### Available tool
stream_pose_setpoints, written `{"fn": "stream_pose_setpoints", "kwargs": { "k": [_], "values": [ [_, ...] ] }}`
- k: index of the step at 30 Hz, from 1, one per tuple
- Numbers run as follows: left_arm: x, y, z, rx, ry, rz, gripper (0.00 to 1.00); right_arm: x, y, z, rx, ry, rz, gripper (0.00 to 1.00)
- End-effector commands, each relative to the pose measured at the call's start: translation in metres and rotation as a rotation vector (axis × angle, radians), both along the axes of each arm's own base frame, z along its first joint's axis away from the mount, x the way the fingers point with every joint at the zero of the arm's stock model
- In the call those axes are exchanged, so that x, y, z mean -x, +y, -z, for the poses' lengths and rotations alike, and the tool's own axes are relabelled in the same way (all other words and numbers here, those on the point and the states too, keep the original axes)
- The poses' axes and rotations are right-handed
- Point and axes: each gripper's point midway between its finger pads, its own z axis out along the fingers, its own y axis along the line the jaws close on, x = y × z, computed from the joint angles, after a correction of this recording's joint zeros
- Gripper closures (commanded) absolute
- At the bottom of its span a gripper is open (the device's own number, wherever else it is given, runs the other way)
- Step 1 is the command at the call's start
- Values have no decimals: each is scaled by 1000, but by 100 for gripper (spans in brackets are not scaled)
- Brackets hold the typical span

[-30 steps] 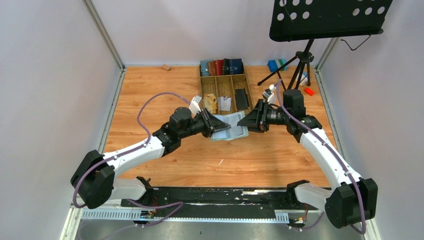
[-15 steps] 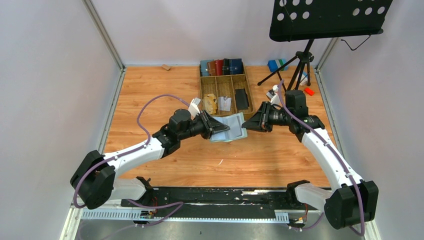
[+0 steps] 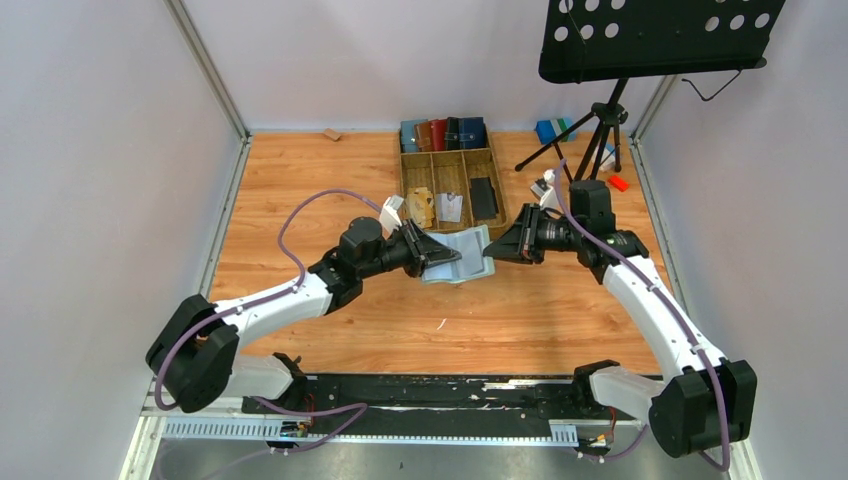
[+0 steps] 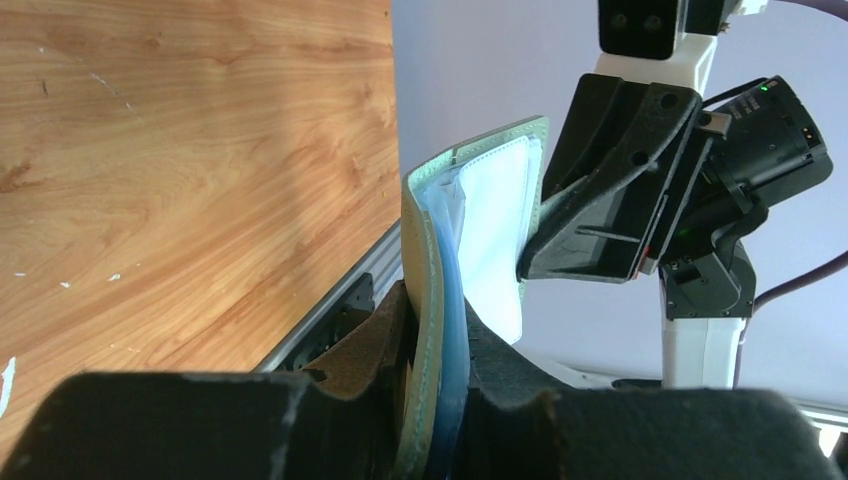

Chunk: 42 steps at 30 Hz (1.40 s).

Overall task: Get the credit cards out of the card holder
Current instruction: Remove the credit card from the card holder.

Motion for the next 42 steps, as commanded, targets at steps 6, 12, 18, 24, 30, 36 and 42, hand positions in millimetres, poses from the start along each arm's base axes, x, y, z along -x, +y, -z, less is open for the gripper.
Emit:
{"fn": "stream_pose_setpoints", "kwargs": {
  "k": [6,12,18,24,30,36,42],
  "values": [
    [4,-18,-54,144,-101,72,80,7,17,5,18,-32,-89,85],
    [8,-23,-57,153,-107,88,70,9,23,7,22,-32,-111,87],
    [8,-24,-50,138,-86,86,48,12,28,-2,-6,-50,-136,92],
    [6,-20,-38,76,-55,58,18,12,26,-2,16,-67,-131,100],
    [4,-21,-30,-70,-67,69,10,13,26,-3,76,-102,-138,100],
    [3,-26,-25,-99,-53,78,9,20,41,-18,67,-182,-193,100],
    [4,-34,-25,-75,-47,99,13,25,52,-16,117,-190,-226,100]
  ]
}}
